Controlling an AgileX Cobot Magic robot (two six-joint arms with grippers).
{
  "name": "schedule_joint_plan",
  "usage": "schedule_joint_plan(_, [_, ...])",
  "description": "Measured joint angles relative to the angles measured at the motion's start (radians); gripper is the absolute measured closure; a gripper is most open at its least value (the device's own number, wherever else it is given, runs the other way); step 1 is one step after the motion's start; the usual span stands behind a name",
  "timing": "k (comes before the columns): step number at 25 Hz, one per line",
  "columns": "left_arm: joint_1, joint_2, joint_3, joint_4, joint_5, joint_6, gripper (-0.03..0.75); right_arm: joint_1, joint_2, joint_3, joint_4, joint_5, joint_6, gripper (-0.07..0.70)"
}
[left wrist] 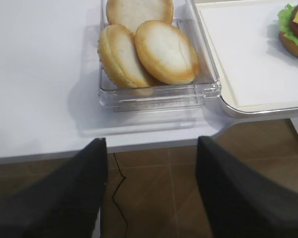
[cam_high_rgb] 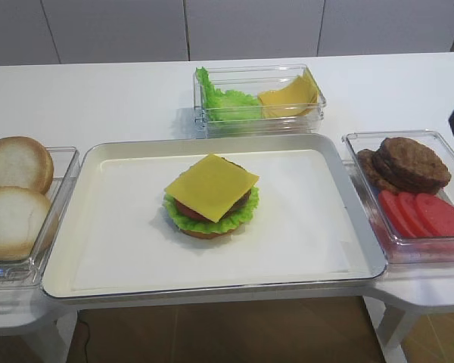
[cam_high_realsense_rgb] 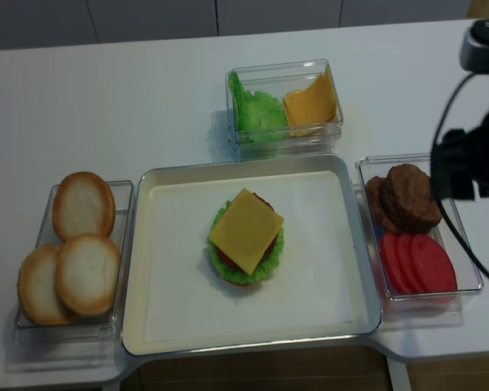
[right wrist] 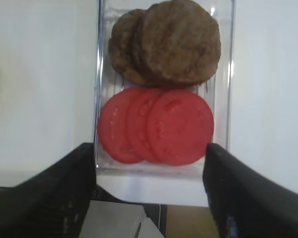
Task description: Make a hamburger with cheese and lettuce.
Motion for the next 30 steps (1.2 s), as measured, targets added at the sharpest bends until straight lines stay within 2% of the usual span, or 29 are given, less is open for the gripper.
schedule_joint_plan(9, [0.000,0.000,0.000,0.000,0.000,0.000,0.292,0.000,-0.406,0.272,0.000,0.002,0.012,0.122])
schedule_joint_plan(15, [0.000,0.000,0.000,0.000,0.000,0.000,0.292,0.000,-0.680,0.412,0.000,0.006,0.014,0.122])
schedule_joint_plan(22, [0.000,0.000,0.000,0.000,0.000,0.000,0.292,0.000,-0.954,0.487,0.006,0.036,0.014,0.122])
schedule_joint_plan(30, [0.000,0.000,0.000,0.000,0.000,0.000,0.292,0.000,-1.207,0.550,0.011,0.045,0.016,0.122])
